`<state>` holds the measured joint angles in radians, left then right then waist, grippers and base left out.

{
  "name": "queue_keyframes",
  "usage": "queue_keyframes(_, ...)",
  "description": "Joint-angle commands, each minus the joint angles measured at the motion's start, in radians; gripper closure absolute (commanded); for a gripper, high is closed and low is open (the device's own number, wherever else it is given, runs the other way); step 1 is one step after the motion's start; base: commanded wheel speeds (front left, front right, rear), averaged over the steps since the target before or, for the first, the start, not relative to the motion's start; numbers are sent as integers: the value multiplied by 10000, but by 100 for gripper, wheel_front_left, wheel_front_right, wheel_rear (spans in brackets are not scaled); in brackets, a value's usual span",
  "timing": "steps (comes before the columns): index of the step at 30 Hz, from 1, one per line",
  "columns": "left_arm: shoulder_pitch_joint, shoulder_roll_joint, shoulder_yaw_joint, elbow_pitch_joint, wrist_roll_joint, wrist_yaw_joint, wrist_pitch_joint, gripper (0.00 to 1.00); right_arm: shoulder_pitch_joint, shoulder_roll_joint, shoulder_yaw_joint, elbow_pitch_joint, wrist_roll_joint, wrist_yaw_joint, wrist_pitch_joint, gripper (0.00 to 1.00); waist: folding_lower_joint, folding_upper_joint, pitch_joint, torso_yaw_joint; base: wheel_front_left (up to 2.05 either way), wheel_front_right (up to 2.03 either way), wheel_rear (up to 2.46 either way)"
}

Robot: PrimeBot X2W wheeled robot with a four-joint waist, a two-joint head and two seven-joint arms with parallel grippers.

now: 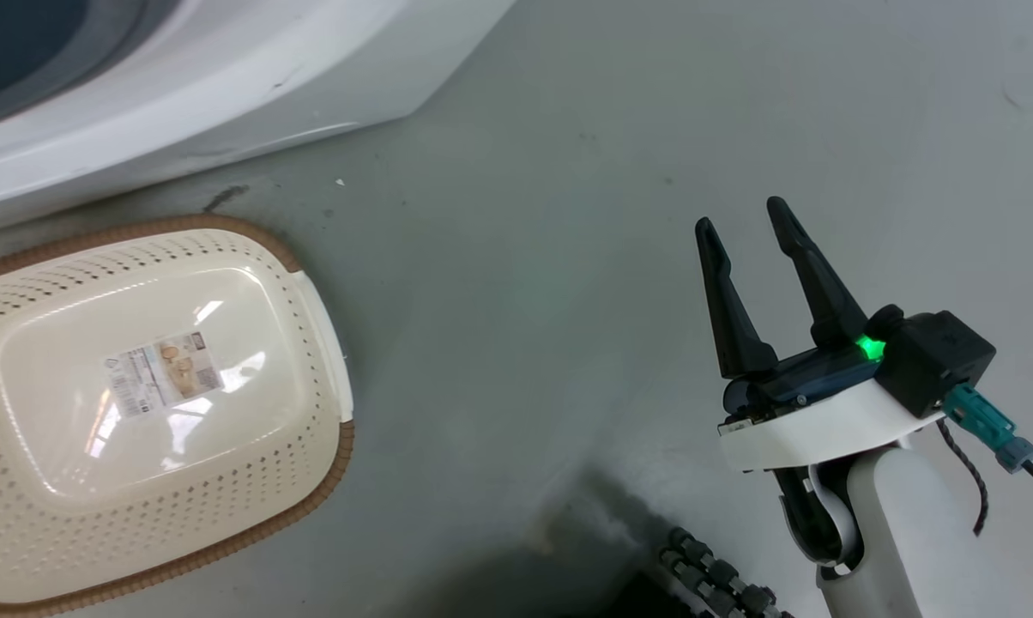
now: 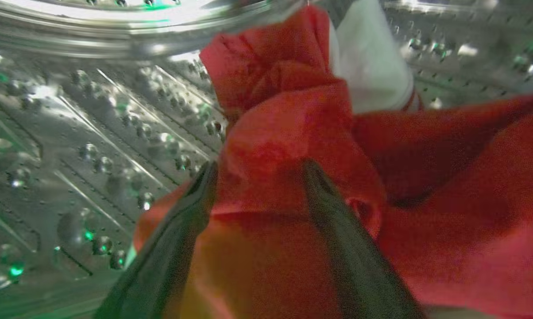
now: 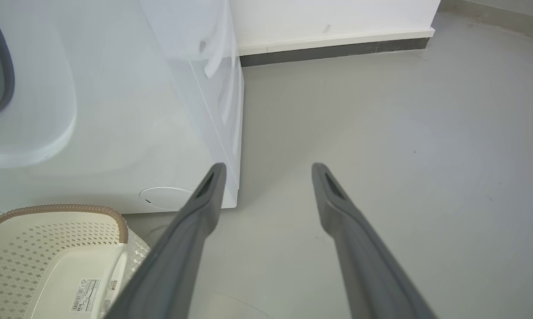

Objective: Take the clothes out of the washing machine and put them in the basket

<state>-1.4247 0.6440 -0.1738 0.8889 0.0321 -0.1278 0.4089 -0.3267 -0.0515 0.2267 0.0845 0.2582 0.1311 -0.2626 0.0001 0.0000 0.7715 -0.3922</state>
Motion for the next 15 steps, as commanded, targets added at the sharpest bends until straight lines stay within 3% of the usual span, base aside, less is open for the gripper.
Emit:
queue_keyframes(1, -146, 107, -136, 35, 9, -13, 297, 0, -69, 25, 70, -3, 99, -7, -30, 0, -1, 0, 220, -197, 0, 0, 0)
queue_keyframes(7, -121, 700, -645, -251, -178, -27, 1735, 0, -145, 24, 399, -67, 414, -7, -28, 0, -1, 0, 555, -547, 0, 0, 0)
queue_keyframes(8, -71, 762, -678, -347, -189, -27, 1817, 56, -111, 25, 418, -81, 450, -7, -28, 0, -1, 0, 556, -569, 0, 0, 0)
queue_keyframes(9, -19, 814, -682, -458, -208, -28, 1891, 100, -74, 24, 432, -83, 484, -7, -29, 0, -1, 0, 562, -585, 0, 0, 0)
queue_keyframes(15, 361, 924, -548, -1184, -364, 351, 1714, 100, -56, 24, 416, 21, 548, -7, -29, 0, -1, 0, 393, -589, 0, 0, 0)
